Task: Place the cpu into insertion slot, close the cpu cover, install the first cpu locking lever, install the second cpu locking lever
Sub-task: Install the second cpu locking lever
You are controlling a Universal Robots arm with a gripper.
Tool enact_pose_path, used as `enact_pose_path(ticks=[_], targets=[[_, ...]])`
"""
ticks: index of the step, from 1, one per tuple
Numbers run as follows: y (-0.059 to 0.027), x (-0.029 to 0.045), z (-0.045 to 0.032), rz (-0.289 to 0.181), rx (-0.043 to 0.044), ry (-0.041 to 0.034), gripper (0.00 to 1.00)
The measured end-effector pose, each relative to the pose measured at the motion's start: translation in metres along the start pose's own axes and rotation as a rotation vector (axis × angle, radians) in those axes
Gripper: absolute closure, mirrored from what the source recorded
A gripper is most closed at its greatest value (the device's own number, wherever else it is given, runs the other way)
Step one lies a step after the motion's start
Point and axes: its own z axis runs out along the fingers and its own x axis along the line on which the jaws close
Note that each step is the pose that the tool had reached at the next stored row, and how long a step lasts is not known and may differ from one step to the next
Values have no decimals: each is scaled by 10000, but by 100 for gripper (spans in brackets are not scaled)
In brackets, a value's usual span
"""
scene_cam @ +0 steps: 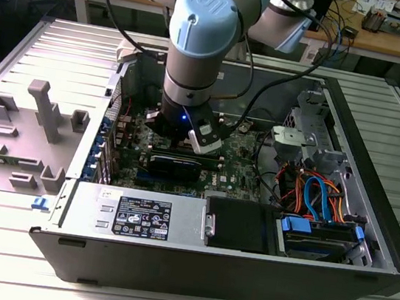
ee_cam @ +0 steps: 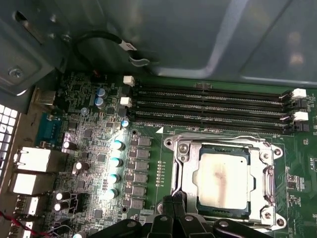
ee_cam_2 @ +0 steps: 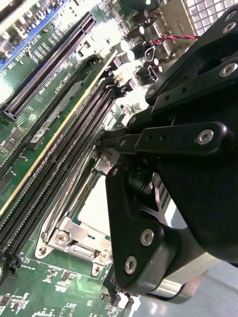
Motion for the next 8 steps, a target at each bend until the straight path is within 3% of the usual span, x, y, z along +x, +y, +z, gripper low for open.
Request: enact_pose_path(ticks=[4,8], targets=[[20,0,-24,-9,-1,-6,88],[56,1,-109,-13,12,1,88]])
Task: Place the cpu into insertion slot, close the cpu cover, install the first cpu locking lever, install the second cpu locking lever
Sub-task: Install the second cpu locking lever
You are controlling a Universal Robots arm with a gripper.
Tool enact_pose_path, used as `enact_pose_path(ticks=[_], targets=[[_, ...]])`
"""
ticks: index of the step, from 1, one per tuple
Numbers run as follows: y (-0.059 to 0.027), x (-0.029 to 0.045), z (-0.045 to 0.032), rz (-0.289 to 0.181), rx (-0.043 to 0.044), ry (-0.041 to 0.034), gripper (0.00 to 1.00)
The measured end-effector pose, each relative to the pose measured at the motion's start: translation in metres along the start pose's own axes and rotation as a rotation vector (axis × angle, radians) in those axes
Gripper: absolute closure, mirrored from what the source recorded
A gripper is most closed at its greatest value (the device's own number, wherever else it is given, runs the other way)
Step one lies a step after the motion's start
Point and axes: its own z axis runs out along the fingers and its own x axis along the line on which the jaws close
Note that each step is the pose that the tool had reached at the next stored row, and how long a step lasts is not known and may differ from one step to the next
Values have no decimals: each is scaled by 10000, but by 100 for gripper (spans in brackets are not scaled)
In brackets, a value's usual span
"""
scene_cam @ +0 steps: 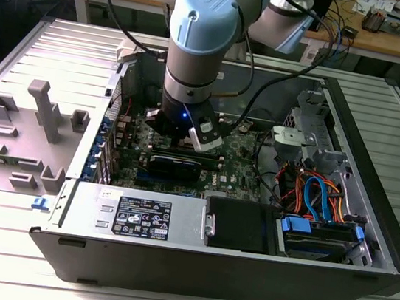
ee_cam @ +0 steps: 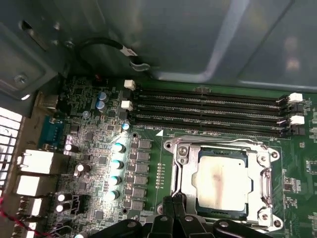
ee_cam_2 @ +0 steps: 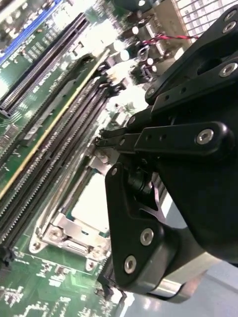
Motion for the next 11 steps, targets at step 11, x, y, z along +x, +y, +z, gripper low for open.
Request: enact_pose_path(ticks=[11], targets=[[80,4,-214,39,768,73,88]])
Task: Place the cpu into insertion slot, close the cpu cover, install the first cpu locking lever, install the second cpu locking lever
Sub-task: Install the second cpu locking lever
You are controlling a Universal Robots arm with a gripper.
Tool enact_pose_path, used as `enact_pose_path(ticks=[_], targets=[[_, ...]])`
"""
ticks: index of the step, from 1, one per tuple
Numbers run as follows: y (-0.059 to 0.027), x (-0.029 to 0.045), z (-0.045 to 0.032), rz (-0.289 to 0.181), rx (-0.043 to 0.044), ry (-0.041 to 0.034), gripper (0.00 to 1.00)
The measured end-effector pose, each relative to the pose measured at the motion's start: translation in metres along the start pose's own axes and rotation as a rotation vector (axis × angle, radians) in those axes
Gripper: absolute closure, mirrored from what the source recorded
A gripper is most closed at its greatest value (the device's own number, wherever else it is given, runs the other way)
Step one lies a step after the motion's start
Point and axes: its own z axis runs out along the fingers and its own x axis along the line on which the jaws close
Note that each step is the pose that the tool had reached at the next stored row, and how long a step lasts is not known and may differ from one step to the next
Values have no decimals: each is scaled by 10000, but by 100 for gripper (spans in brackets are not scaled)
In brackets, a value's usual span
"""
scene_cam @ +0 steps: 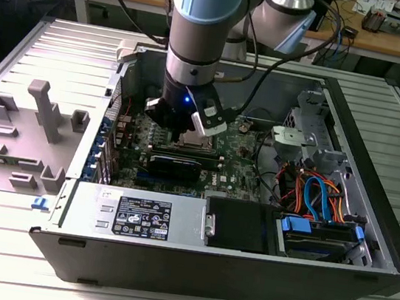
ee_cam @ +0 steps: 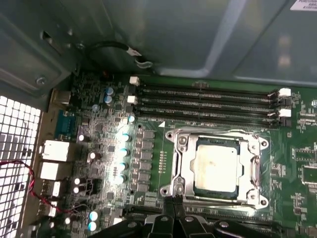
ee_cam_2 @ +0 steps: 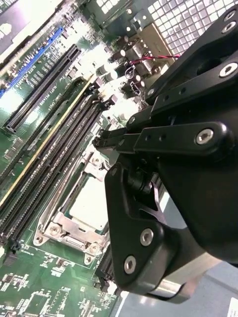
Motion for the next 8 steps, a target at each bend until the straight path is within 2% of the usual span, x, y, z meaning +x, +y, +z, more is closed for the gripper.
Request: enact_pose_path(ticks=[8], targets=[[0,1,-1,3,24,2,88]])
